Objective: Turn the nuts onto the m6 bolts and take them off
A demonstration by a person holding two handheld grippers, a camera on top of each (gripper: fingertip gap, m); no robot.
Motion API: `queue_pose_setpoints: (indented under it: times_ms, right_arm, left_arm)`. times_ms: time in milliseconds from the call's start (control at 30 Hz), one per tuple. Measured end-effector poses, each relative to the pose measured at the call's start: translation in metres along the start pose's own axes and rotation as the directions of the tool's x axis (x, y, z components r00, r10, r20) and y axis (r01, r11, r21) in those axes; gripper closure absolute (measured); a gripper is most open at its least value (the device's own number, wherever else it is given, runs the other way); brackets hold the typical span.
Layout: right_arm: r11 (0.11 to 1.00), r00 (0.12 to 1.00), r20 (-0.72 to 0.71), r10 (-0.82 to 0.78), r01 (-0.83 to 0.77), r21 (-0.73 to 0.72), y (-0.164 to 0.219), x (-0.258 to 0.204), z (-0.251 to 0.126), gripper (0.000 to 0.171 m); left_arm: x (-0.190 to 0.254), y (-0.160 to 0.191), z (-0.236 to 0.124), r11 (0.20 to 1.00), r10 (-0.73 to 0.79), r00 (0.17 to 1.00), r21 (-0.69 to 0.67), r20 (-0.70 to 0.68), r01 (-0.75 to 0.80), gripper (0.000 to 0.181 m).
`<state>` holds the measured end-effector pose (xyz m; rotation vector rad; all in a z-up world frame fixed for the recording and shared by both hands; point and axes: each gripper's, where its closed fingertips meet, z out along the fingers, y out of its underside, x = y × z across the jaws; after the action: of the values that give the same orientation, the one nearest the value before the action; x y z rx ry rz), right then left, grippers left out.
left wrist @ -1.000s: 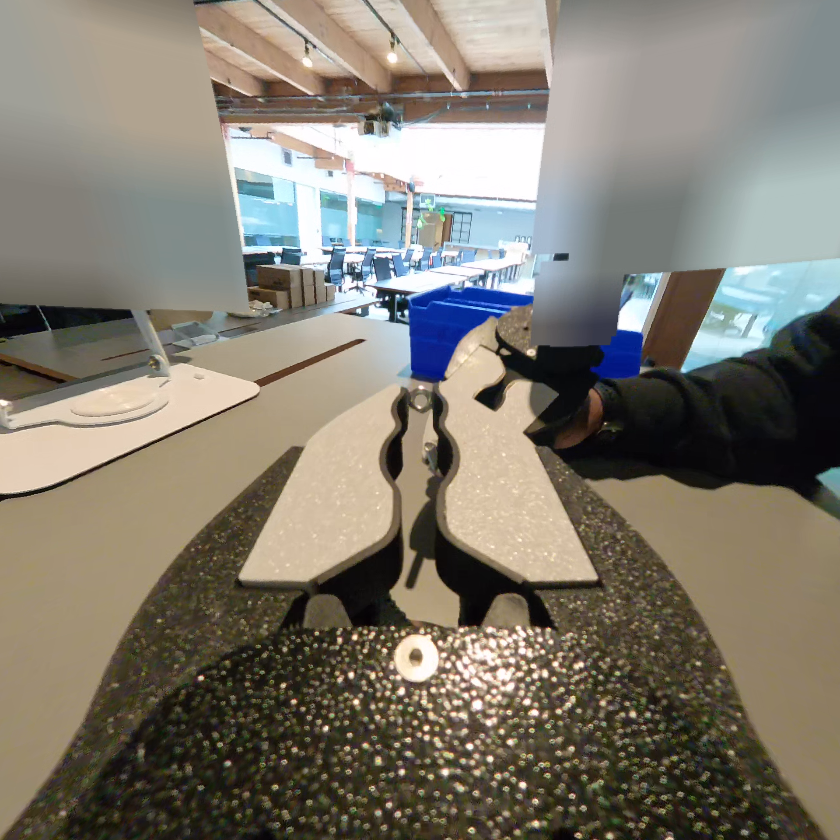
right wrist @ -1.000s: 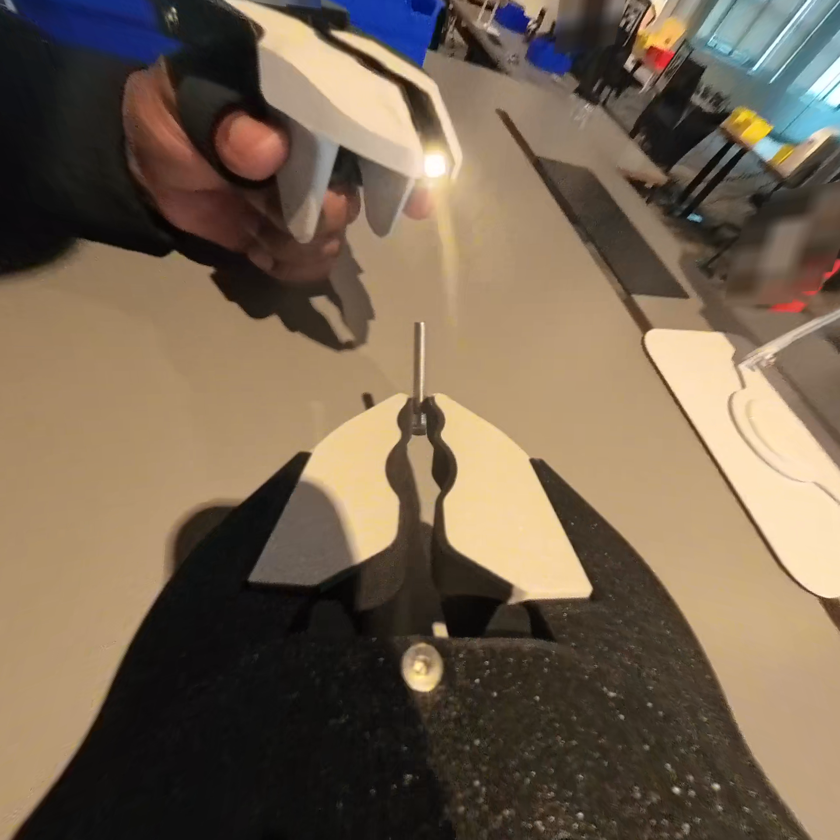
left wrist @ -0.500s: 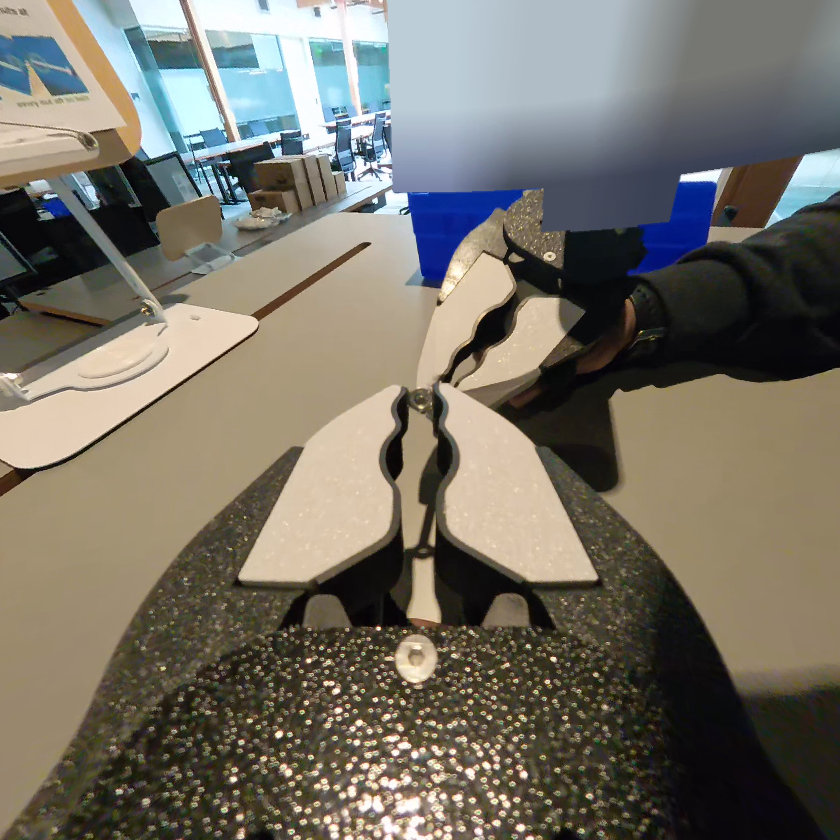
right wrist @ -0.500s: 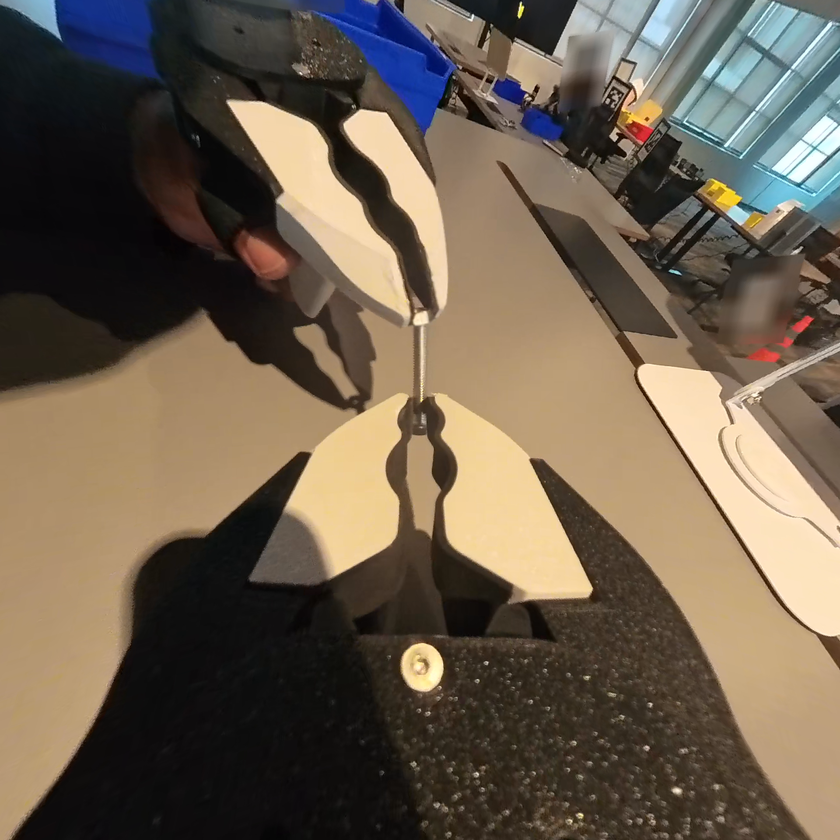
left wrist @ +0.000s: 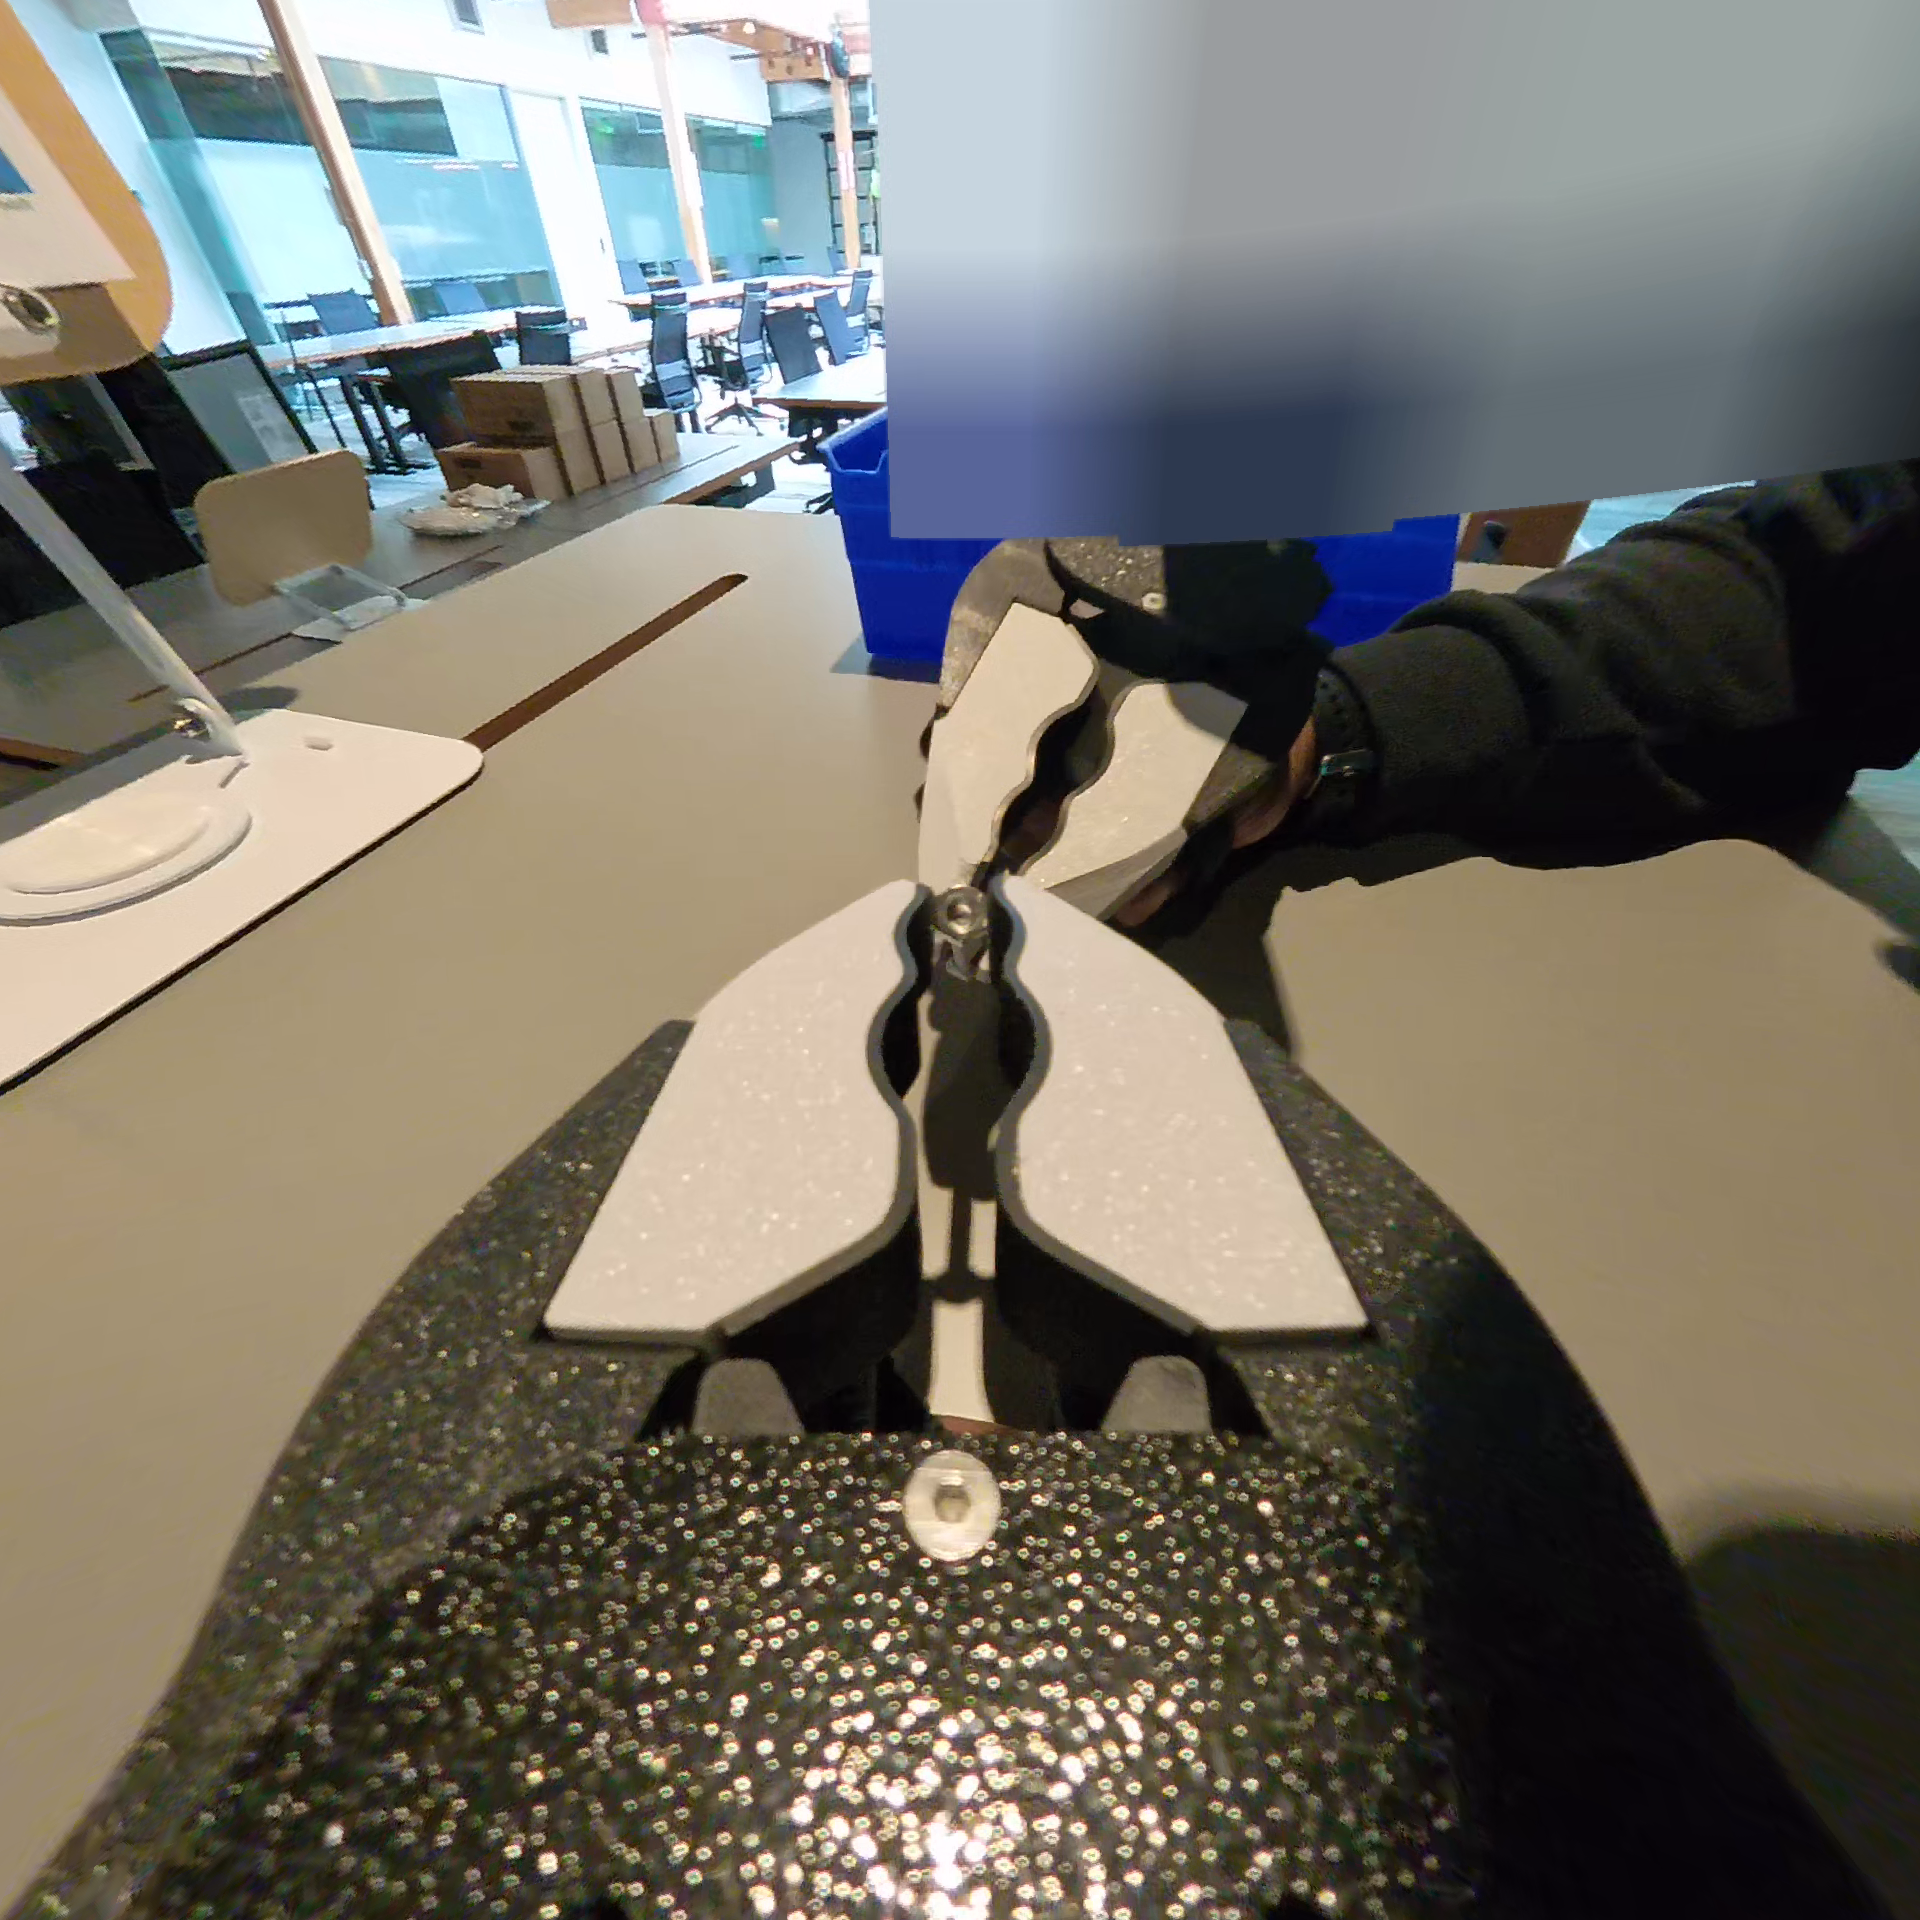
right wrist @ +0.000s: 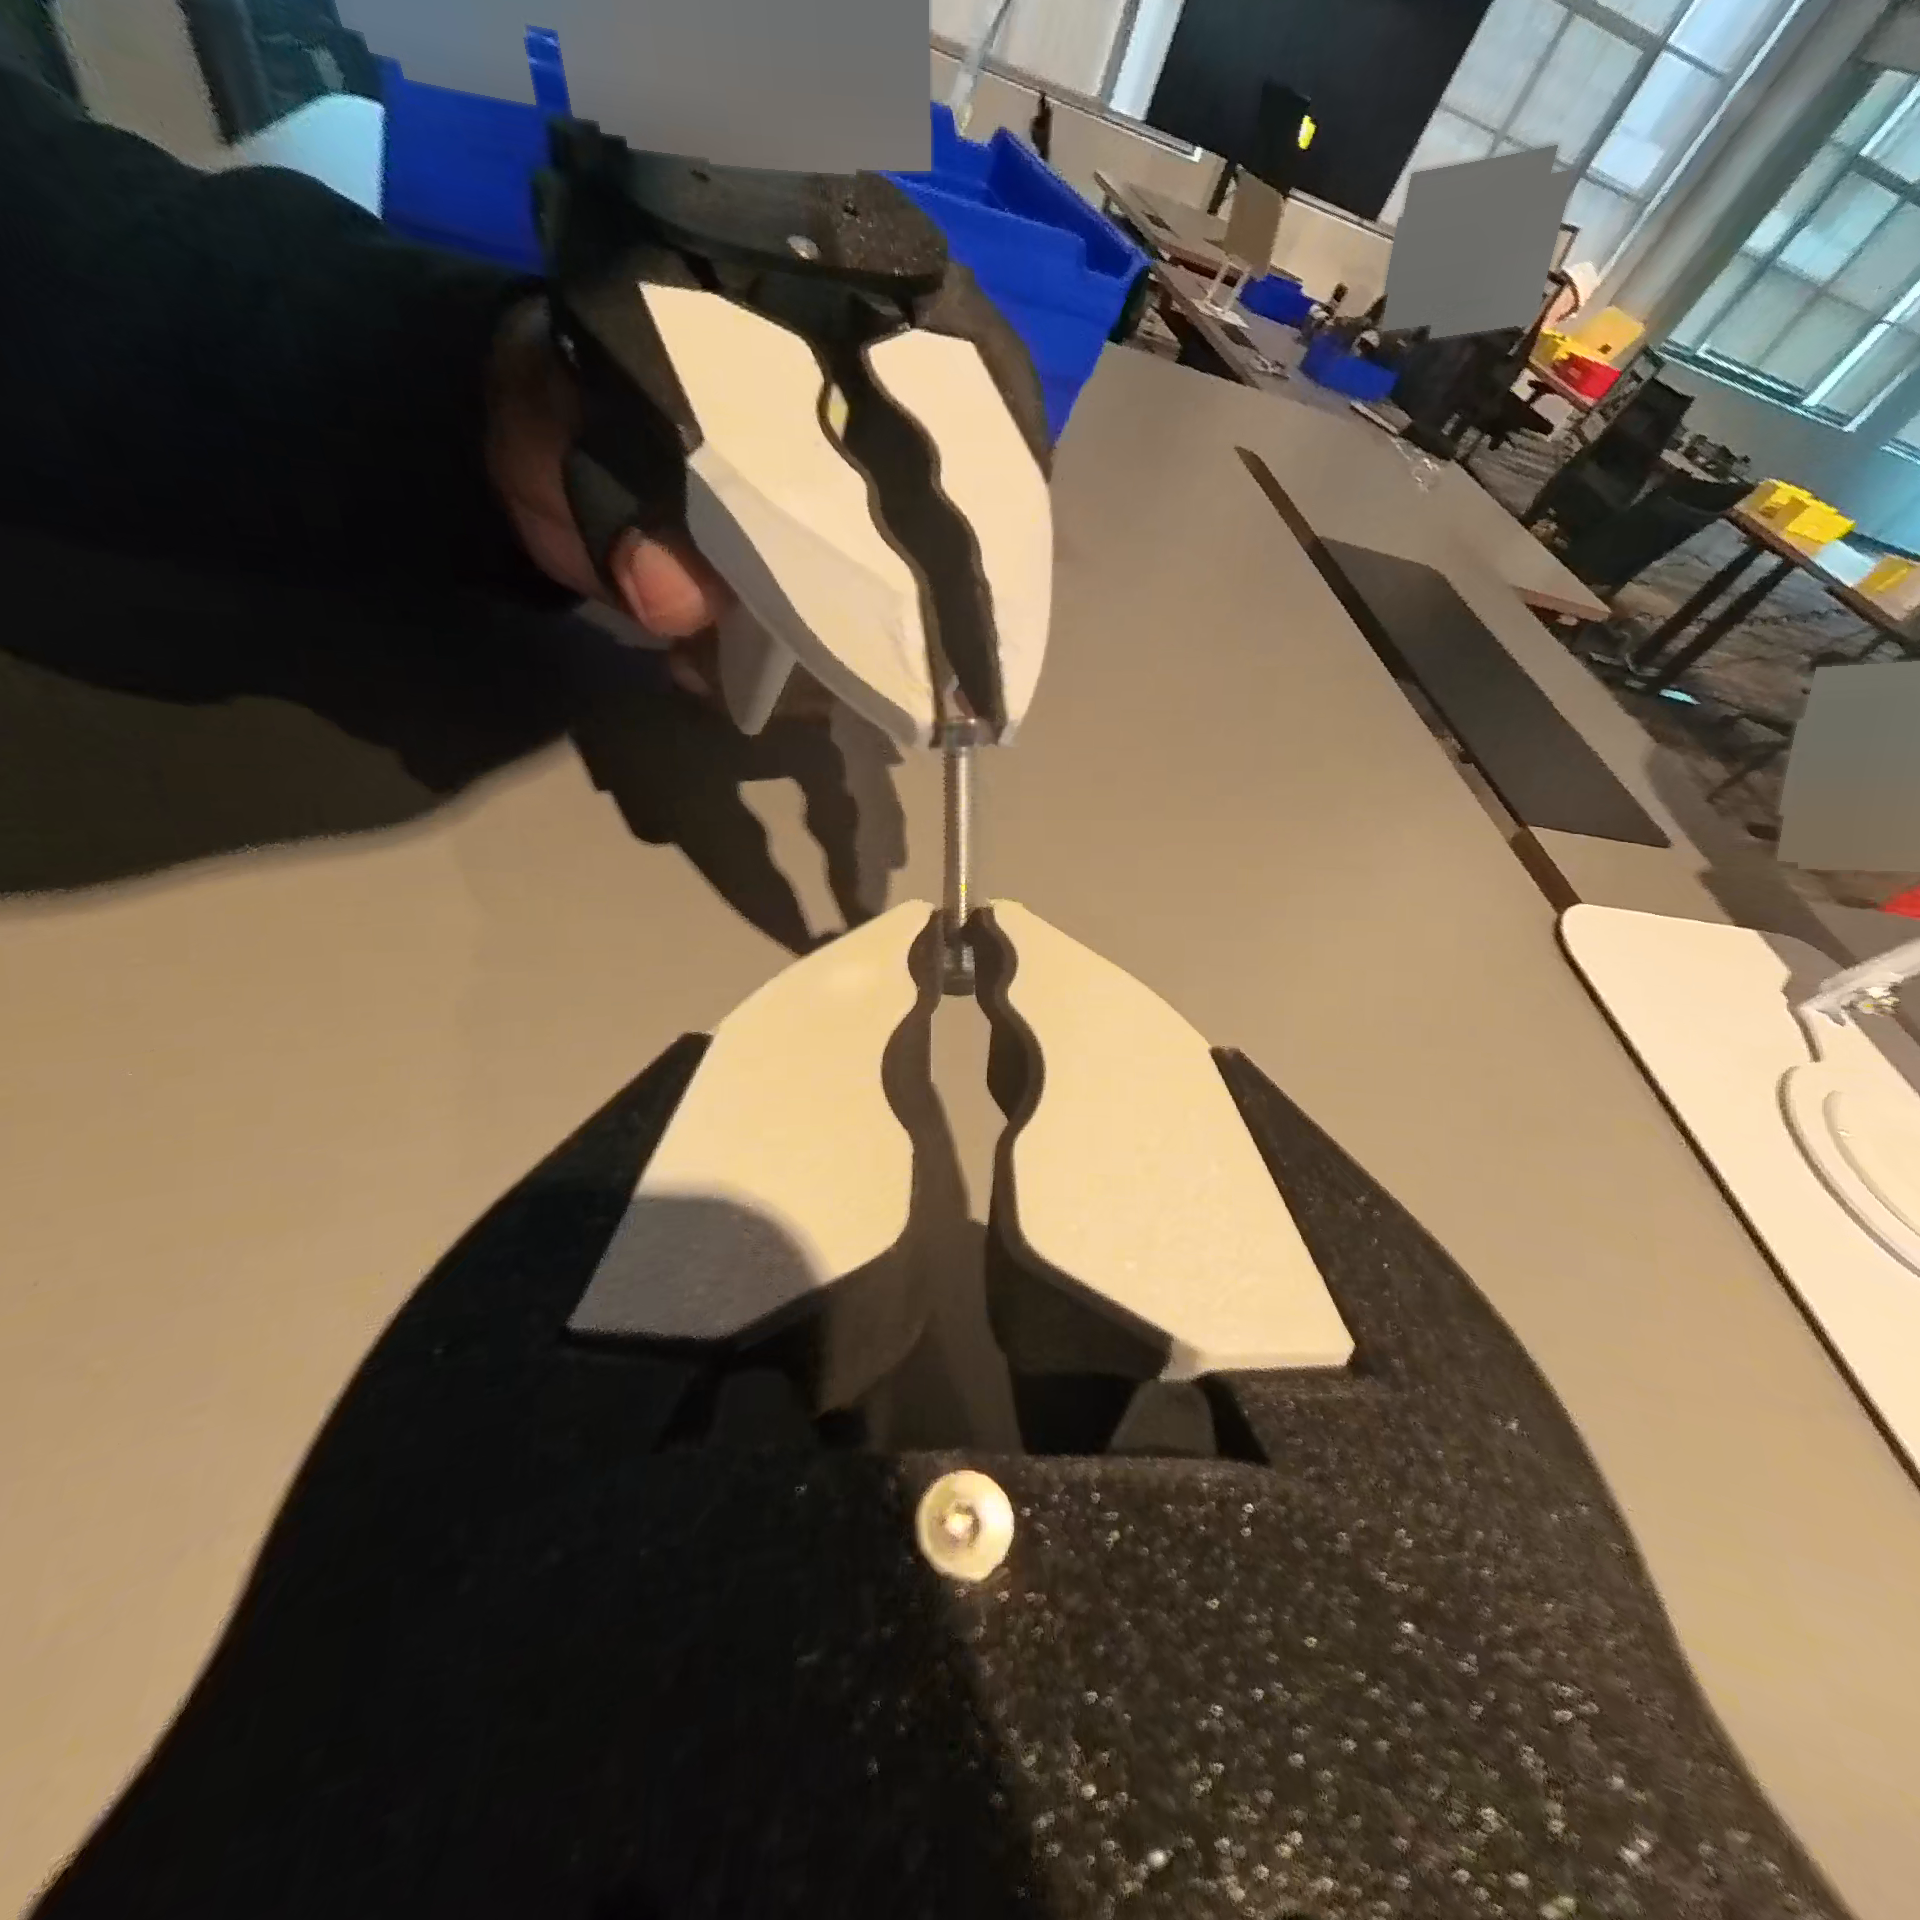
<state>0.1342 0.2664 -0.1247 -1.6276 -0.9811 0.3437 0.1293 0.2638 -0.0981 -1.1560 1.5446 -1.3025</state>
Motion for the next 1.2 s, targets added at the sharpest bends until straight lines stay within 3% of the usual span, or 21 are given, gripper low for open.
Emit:
queue_pose_setpoints:
  times_ms: [467, 767, 1033, 1200]
  right_arm:
    - [0.999, 0.949, 0.314, -0.042, 0.039, 0.017, -0.003, -0.048, -0.005, 0.166]
    - [0.998, 0.94, 0.34, -0.008, -0.016, 0.066, -0.012, -0.049, -0.009, 0.166]
    - [0.997, 0.891, 0.453, -0.003, -0.032, 0.069, -0.016, -0.067, -0.013, 0.166]
    - [0.997, 0.867, 0.498, 0.013, -0.05, 0.061, -0.017, -0.073, -0.015, 0.166]
  left_arm:
    - [0.048, 0.009, -0.012, 0.983, 0.157, 0.949, -0.052, -0.273, -0.178, 0.172]
    - [0.05, -0.002, -0.011, 0.988, 0.151, 0.953, 0.012, -0.263, -0.154, 0.172]
    - [0.069, -0.001, -0.016, 0.986, 0.16, 0.915, 0.013, -0.371, -0.167, 0.172]
    - [0.073, -0.002, -0.015, 0.98, 0.193, 0.909, 0.023, -0.371, -0.198, 0.172]
